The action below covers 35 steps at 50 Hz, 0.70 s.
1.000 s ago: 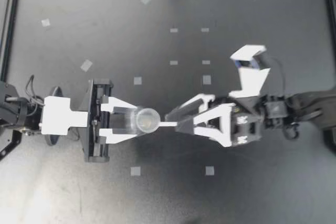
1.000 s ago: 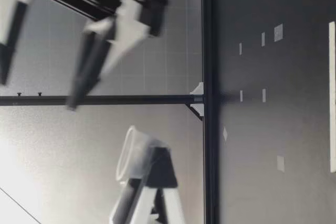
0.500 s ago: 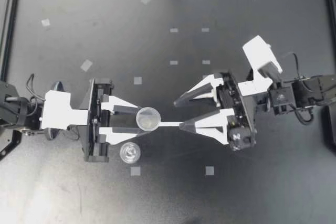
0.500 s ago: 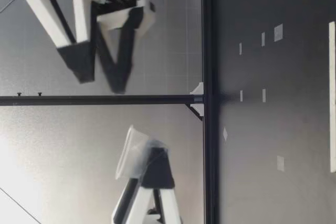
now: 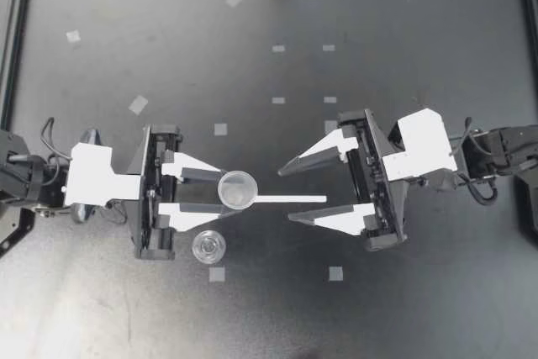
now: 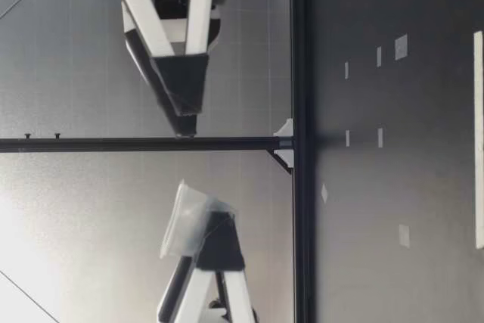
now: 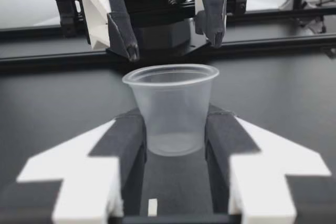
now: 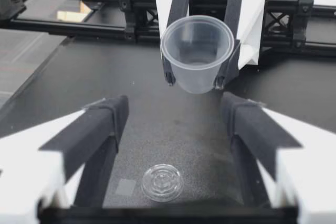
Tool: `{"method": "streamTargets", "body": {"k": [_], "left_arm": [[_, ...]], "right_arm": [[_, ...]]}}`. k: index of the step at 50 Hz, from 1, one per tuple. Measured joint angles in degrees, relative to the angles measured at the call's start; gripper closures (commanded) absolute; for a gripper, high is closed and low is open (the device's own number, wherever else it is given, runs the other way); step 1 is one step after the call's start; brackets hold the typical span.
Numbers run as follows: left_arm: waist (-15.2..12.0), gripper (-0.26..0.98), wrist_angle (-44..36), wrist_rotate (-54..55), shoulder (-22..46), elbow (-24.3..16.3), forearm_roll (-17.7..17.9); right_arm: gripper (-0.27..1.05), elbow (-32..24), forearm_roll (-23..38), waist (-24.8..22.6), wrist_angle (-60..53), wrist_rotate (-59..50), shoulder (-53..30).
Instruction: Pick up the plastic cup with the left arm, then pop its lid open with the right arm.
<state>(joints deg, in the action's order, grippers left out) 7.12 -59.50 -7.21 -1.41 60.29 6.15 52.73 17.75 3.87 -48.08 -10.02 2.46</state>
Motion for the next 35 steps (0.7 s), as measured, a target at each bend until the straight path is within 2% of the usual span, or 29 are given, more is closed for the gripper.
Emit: {"method": "streamTargets", "body": {"k": [26,35], "left_arm": [[0.0,0.55,0.09,0.09,0.0,0.0,0.0],[0.0,0.55,4.04,0.09,0.0,-1.23,0.0]], "right_arm": [[0.07,0.0,0.0,0.0,0.0,0.0,0.09],[0.07,0.0,0.0,0.0,0.0,0.0,0.09]]}}
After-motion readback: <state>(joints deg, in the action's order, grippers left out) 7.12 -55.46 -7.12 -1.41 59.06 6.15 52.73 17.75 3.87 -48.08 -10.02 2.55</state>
